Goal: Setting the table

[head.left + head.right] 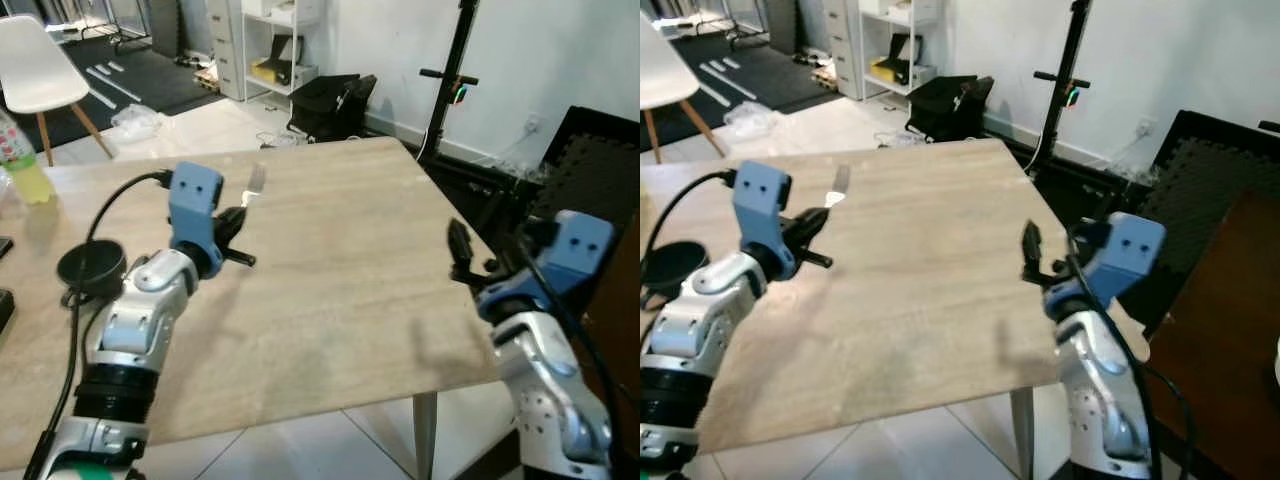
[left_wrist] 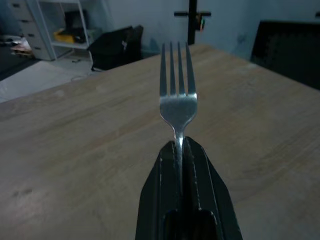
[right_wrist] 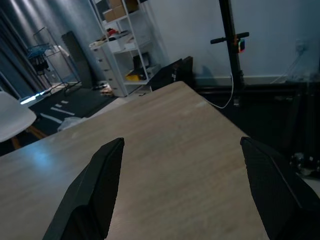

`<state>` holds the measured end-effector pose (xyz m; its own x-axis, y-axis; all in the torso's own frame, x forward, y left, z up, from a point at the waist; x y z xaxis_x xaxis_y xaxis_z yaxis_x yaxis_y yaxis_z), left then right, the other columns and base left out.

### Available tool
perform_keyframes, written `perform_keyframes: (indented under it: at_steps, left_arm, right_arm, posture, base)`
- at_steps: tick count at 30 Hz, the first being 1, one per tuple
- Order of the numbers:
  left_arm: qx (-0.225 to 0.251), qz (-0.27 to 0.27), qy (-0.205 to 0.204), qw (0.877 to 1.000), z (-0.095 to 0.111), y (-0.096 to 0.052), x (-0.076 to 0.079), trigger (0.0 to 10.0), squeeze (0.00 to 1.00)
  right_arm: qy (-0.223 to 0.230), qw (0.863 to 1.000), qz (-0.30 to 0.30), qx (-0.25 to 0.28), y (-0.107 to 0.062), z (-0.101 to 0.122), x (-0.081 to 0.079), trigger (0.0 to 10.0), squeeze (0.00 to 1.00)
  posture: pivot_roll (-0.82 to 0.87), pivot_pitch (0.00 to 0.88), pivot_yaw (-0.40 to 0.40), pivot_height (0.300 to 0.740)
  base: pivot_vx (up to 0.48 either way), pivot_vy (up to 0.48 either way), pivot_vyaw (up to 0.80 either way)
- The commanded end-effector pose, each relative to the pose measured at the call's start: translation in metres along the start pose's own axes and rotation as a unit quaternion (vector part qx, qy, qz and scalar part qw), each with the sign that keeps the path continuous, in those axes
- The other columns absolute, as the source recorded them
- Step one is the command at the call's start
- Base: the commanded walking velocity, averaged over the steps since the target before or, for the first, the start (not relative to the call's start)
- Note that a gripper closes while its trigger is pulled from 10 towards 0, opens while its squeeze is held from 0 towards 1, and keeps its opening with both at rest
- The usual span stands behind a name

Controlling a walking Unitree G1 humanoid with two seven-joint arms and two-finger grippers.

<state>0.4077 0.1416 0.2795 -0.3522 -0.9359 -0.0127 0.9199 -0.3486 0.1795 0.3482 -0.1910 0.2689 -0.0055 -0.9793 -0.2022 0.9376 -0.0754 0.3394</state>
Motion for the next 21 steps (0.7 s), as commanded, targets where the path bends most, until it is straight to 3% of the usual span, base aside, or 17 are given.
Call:
perform_keyframes:
  at_steps: [1,4,13,21]
  left_arm:
    - [-0.006,0.003,0.000,1.000,-0.004,-0.002,-0.003,10.0,0.00]
    - [-0.003,-0.008,0.000,1.000,-0.002,-0.002,0.001,10.0,0.00]
    - [0.004,-0.018,0.002,1.000,0.000,-0.002,0.005,10.0,0.00]
    - [0.003,-0.032,0.005,0.999,-0.001,-0.002,0.010,10.0,0.00]
  right_arm:
    - [0.006,1.000,0.004,0.002,-0.002,0.000,-0.002,10.0,0.00]
    - [0.000,1.000,0.010,0.009,-0.002,0.003,-0.005,10.0,0.00]
    - [0.001,1.000,0.008,0.010,-0.003,0.003,-0.002,10.0,0.00]
    - [0.000,1.000,0.006,0.008,-0.004,0.002,-0.002,10.0,0.00]
  posture:
    - [0.05,0.098,0.056,0.740]
    - [0.05,0.098,0.057,0.740]
    - [0.05,0.101,0.057,0.740]
    - [0.05,0.104,0.058,0.740]
  base:
    - [0.371,0.000,-0.77]
    - [0.309,0.000,-0.26]
    - [0.000,0.000,0.00]
    - [0.000,-0.420,0.00]
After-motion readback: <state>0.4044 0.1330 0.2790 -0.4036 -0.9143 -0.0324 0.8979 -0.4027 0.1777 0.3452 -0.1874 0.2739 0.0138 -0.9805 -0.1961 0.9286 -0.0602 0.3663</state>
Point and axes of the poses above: a point about 5 cm out from each wrist's last joint towards the gripper, its own y axis pointing out of the wrist towards the gripper, its own z axis along the axis of the wrist's last joint, x = y × z, the point moved 4 cm from there along y, pointing out of the wrist towards the gripper, and after that the axes turned 6 degrees about -y, right-handed, at the moved point
